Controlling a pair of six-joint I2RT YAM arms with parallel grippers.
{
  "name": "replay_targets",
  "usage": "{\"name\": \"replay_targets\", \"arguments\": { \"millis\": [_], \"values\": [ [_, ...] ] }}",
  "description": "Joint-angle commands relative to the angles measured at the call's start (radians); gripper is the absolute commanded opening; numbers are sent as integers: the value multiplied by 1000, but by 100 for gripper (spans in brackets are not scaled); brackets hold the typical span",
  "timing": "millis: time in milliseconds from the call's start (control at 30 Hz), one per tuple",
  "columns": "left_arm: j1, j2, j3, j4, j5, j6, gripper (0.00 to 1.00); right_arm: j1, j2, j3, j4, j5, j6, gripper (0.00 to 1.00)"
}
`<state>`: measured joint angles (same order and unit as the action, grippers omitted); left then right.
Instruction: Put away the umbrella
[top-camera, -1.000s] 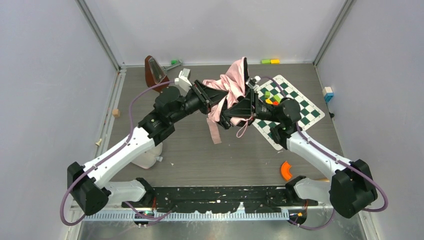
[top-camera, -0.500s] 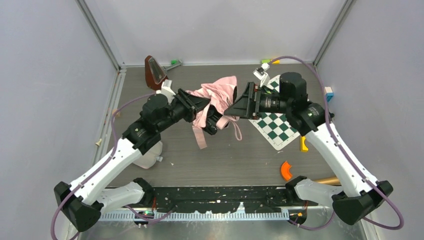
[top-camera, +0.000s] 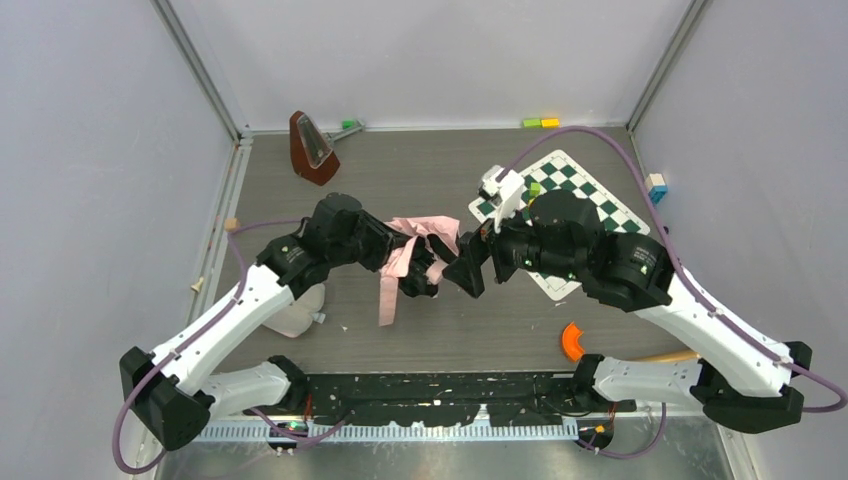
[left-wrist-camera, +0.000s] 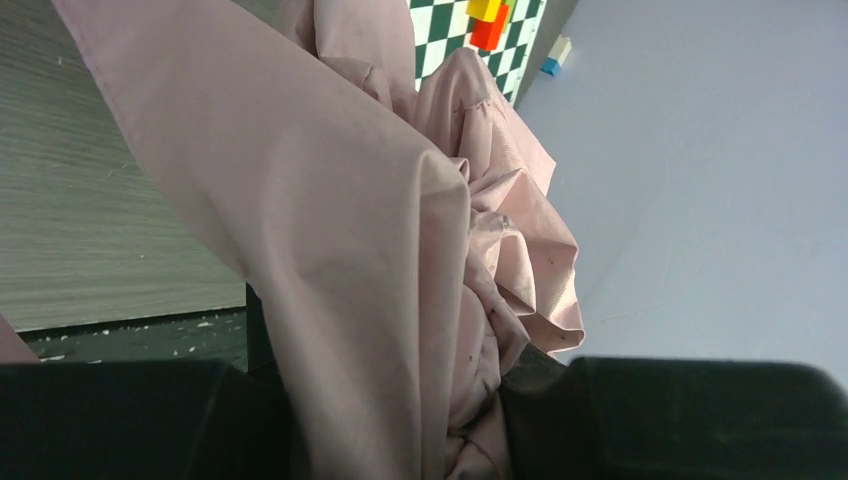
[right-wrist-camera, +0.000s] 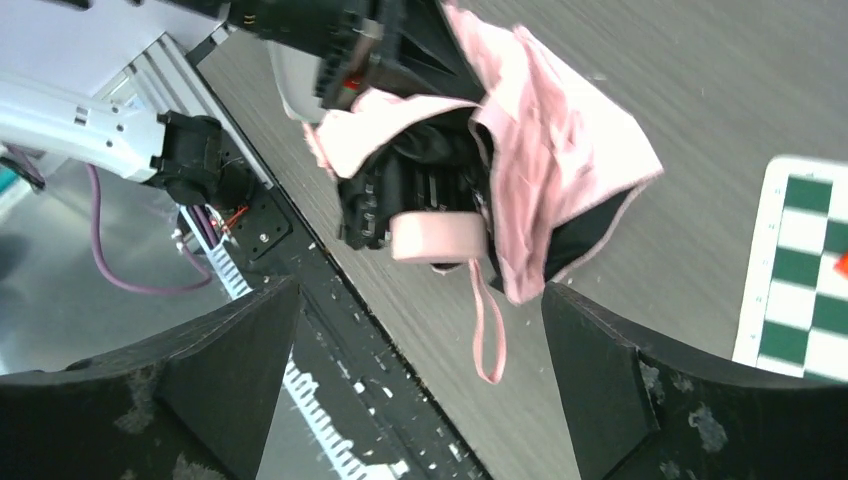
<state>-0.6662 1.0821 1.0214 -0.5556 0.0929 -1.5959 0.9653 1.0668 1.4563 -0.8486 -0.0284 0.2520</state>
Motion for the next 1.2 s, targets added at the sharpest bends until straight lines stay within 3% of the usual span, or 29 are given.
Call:
{"name": "replay_targets", "arguments": {
  "millis": [0, 300, 667, 733, 767, 833, 867, 967, 1167],
  "values": [
    [1, 24, 114, -44, 41, -42, 0, 106, 35, -4, 128, 144, -141, 98],
    [-9, 83, 176, -116, 81, -60, 0, 232, 200, -38, 155, 269, -244, 96],
    [-19, 168, 244, -212, 167, -14, 0, 240, 285, -145, 201, 372, -303, 97],
    [-22, 170, 250, -236, 181, 0, 0, 238, 293, -165, 207, 401, -296, 74],
    [-24, 169, 248, -246, 185, 5, 0, 237, 292, -173, 214, 401, -282, 44],
    [-25, 162, 232, -254, 188, 16, 0, 223, 277, -202, 245, 390, -243, 11],
    [-26, 155, 218, -245, 193, 20, 2, 216, 254, -230, 277, 365, -226, 8],
    [-26, 144, 174, -213, 221, 26, 30, 181, 170, -298, 376, 320, -131, 5],
    [-26, 129, 116, -218, 272, 53, 67, 95, 30, -452, 571, 192, 19, 5]
  ]
}}
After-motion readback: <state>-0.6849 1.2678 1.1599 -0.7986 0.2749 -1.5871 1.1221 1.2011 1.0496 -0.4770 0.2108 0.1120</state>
